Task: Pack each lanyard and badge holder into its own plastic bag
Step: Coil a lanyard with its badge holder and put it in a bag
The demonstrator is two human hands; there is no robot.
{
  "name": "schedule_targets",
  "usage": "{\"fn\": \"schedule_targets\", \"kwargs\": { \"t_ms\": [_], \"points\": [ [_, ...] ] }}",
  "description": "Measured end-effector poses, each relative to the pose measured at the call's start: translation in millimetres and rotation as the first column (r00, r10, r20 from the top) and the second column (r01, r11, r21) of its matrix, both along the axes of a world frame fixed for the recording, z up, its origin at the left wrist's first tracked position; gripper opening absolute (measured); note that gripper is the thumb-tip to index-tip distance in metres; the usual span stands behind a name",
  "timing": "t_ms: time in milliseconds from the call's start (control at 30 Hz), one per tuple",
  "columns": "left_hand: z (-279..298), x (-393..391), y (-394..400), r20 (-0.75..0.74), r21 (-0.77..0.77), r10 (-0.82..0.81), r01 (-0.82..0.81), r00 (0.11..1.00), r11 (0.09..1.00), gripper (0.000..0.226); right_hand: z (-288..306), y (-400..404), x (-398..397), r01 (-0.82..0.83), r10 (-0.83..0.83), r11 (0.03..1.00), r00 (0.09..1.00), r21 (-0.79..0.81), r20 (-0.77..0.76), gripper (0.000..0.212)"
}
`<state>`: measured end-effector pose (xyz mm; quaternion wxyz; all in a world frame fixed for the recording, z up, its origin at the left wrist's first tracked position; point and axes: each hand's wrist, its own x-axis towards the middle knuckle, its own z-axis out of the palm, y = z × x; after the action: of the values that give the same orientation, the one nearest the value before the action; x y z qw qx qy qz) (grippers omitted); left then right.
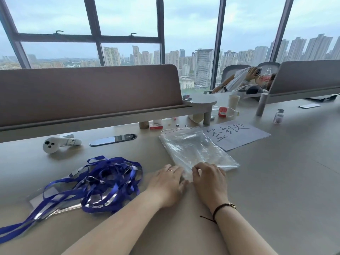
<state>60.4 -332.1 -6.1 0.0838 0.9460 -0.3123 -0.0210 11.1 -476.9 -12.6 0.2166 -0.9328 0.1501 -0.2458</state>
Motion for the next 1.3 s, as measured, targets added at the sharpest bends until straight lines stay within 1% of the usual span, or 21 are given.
{"fn": "schedule_targets", "kwargs": {
  "t_ms": [67, 100, 133, 167, 200, 233, 300, 333, 367, 400, 433, 500, 633, 700, 800, 867, 1000, 1067, 1167, 1233, 1300],
  "points": [
    [-3, 1, -4, -0.047, -0.070, 0.038, -0.041, 0.998, 0.997, 0.050, 0, 0, 1, -0.018, 0.015, 0.999, 0.997, 0.038, 0.074, 0.014],
    [-4, 1, -6, -0.079, -0.170, 0.060, -0.072, 0.995, 0.983, 0.046, -1, 1, 1, -0.036, 0.032, 0.998, 0.995, 0.045, 0.095, 0.012],
    [-2, -1, -8, -0.135, -0.310, 0.084, -0.122, 0.987, 0.943, 0.044, -1, 3, -1, -0.058, 0.053, 0.997, 0.993, 0.051, 0.108, 0.011],
    [4, -4, -9, -0.201, -0.452, 0.106, -0.188, 0.974, 0.872, 0.046, -1, 5, -3, -0.085, 0.077, 0.994, 0.989, 0.062, 0.123, 0.011],
    [12, -7, -9, -0.275, -0.539, 0.124, -0.260, 0.953, 0.801, 0.049, -1, 7, -6, -0.117, 0.104, 0.990, 0.984, 0.080, 0.144, 0.011],
    [20, -10, -10, -0.339, -0.574, 0.131, -0.315, 0.932, 0.756, 0.052, 0, 10, -11, -0.157, 0.136, 0.981, 0.976, 0.112, 0.172, 0.011],
    [34, -12, -6, -0.448, -0.609, 0.131, -0.409, 0.884, 0.680, 0.047, 6, 19, -24, -0.259, 0.215, 0.943, 0.953, 0.207, 0.212, 0.011],
    [37, -12, -4, -0.533, -0.634, 0.110, -0.482, 0.839, 0.604, 0.041, 10, 25, -31, -0.306, 0.258, 0.921, 0.943, 0.241, 0.211, 0.012],
    [38, -11, -1, -0.634, -0.653, 0.062, -0.577, 0.771, 0.491, 0.034, 14, 32, -40, -0.349, 0.301, 0.901, 0.930, 0.256, 0.210, 0.013],
    [41, -13, 4, -0.725, -0.638, 0.004, -0.673, 0.689, 0.374, 0.023, 17, 38, -48, -0.394, 0.344, 0.881, 0.913, 0.260, 0.220, 0.016],
    [42, -13, 11, -0.780, -0.605, -0.027, -0.743, 0.625, 0.286, 0.013, 20, 44, -57, -0.438, 0.383, 0.862, 0.893, 0.256, 0.236, 0.019],
    [46, -14, 28, -0.827, -0.557, -0.037, -0.807, 0.561, 0.196, 0.007, 24, 55, -74, -0.499, 0.444, 0.835, 0.859, 0.230, 0.253, 0.020],
    [58, -19, 75, -0.843, -0.538, -0.065, -0.838, 0.534, 0.089, 0.020, 26, 68, -106, -0.575, 0.541, 0.796, 0.816, 0.189, 0.204, 0.013],
    [62, -22, 102, -0.848, -0.524, -0.112, -0.851, 0.519, 0.023, 0.016, 21, 67, -117, -0.575, 0.544, 0.794, 0.817, 0.196, 0.192, 0.014],
    [65, -33, 142, -0.826, -0.540, -0.144, -0.839, 0.544, -0.072, 0.017, 14, 63, -132, -0.541, 0.511, 0.815, 0.840, 0.207, 0.183, 0.015],
    [68, -44, 167, -0.815, -0.557, -0.144, -0.827, 0.561, -0.075, 0.018, 14, 61, -140, -0.513, 0.494, 0.835, 0.858, 0.199, 0.137, 0.025],
    [72, -72, 213, -0.786, -0.600, -0.128, -0.796, 0.605, -0.075, 0.019, 15, 59, -151, -0.455, 0.456, 0.882, 0.890, 0.120, 0.021, 0.032],
    [73, -90, 229, -0.773, -0.629, -0.090, -0.777, 0.628, -0.010, 0.015, 18, 59, -155, -0.425, 0.429, 0.898, 0.903, 0.113, -0.016, 0.037],
    [72, -127, 244, -0.769, -0.637, -0.052, -0.755, 0.637, 0.154, 0.008, 19, 57, -157, -0.397, 0.404, 0.912, 0.913, 0.102, -0.057, 0.035],
    [70, -152, 249, -0.762, -0.627, -0.011, -0.734, 0.647, 0.259, 0.010, 22, 60, -154, -0.350, 0.359, 0.932, 0.925, 0.096, -0.122, 0.032],
    [64, -175, 252, -0.729, -0.644, 0.022, -0.696, 0.684, 0.317, 0.011, 27, 80, -153, -0.319, 0.326, 0.945, 0.933, 0.073, -0.153, 0.035]
  ]
}}
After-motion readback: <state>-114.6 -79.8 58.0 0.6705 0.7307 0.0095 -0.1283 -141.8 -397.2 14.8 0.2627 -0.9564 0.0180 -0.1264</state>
